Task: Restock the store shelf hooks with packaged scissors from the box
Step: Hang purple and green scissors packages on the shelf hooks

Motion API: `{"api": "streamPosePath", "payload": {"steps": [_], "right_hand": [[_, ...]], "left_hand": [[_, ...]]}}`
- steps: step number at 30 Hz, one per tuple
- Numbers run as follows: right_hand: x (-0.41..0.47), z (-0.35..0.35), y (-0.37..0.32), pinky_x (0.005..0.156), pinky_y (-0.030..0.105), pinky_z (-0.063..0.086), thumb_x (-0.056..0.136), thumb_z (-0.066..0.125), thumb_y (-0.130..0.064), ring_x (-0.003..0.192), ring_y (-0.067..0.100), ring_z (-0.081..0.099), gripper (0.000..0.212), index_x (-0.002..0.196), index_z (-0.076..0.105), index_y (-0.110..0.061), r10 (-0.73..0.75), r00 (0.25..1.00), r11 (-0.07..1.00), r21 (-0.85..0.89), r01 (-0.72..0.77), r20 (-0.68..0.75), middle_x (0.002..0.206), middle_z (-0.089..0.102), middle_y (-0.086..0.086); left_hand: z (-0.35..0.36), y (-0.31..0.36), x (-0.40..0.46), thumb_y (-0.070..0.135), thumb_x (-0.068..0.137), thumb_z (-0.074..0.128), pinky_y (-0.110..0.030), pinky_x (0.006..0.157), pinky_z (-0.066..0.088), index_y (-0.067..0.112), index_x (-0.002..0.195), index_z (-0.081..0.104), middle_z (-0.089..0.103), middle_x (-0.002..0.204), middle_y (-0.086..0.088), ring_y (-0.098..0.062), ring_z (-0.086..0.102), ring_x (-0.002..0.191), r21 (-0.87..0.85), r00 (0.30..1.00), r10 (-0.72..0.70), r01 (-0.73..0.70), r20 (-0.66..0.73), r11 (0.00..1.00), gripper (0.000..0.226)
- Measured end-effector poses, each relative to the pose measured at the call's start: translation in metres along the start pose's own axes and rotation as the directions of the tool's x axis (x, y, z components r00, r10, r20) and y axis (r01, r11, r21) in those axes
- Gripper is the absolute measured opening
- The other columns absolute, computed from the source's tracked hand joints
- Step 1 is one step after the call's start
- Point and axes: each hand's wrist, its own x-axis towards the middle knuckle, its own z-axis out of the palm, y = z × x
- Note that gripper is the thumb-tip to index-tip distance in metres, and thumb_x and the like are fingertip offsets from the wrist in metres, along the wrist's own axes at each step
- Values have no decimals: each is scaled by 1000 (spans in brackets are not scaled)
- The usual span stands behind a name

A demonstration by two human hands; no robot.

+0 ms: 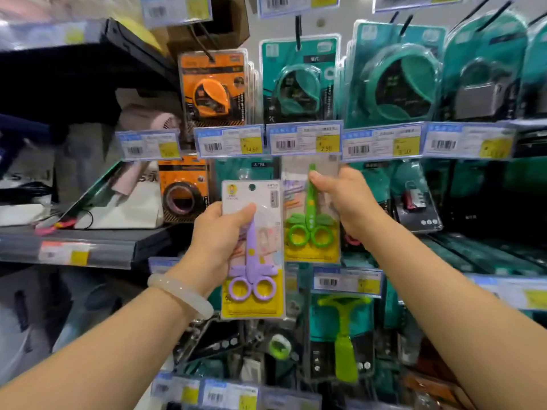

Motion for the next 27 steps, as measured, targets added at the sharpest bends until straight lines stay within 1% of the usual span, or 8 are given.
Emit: {"api": "streamPosePath", "payload": {"steps": [2,6,11,16,20,22,24,27], "right_hand": [[1,0,-3,41,12,45,92,52,-2,43,-3,58,15,106,57,1,25,1000,1000,9,-25,12,65,65,-3],[7,4,-4,55,24,57,90,55,-3,60,9,69,20,109,59,0,63,998,997,37,-63,14,82,68,4],[8,1,1,73,36,58,89,54,-1,76,19,68,11,91,60,-11,66,997,997,26,-67,27,87,68,5],[10,4,3,81,42,55,88,56,0,79,21,67,11,90,59,-11,55,998,998,-18,-54,25,86,68,5],[12,7,4,81,44,56,88,56,-2,86,24,69,12,97,59,-9,49,998,998,25,-50,25,92,69,7],[11,4,7,74,39,58,89,56,-3,79,21,70,9,95,59,-10,53,998,997,47,-54,16,88,69,6],[11,1,10,69,36,59,89,55,-2,70,19,69,8,88,56,-10,76,997,995,65,-77,16,83,68,7],[19,1,13,72,40,59,89,55,0,75,23,67,11,86,52,-10,122,992,990,70,-124,20,88,66,11]], "left_hand": [[1,1,1,9,88,61,-41,74,58,7,102,63,71,100,-13,-26,69,86,5,1000,13,-13,11,1000,14],[-1,3,3,11,89,60,-32,57,60,8,101,62,71,94,-8,-18,69,75,-14,1000,15,-15,17,1000,13],[2,4,4,11,89,60,-39,69,58,11,94,63,72,95,-9,-22,69,81,-29,1000,-1,2,14,1000,6],[4,5,7,12,88,61,-45,78,56,6,110,61,71,102,-12,-28,69,90,-35,1000,-2,1,-30,999,23],[2,7,6,12,89,60,-44,74,57,7,107,62,71,101,-12,-27,69,88,-42,999,4,-6,-35,999,19],[1,8,6,12,89,60,-44,73,57,7,108,62,71,100,-12,-27,69,87,-47,999,10,-12,-41,999,20],[0,8,6,12,89,60,-47,77,57,7,108,63,71,101,-13,-29,69,90,-43,999,12,-14,-48,999,20],[-1,7,6,13,89,60,-51,81,55,8,105,63,71,103,-14,-30,69,92,-34,999,11,-13,-53,999,17]]}}
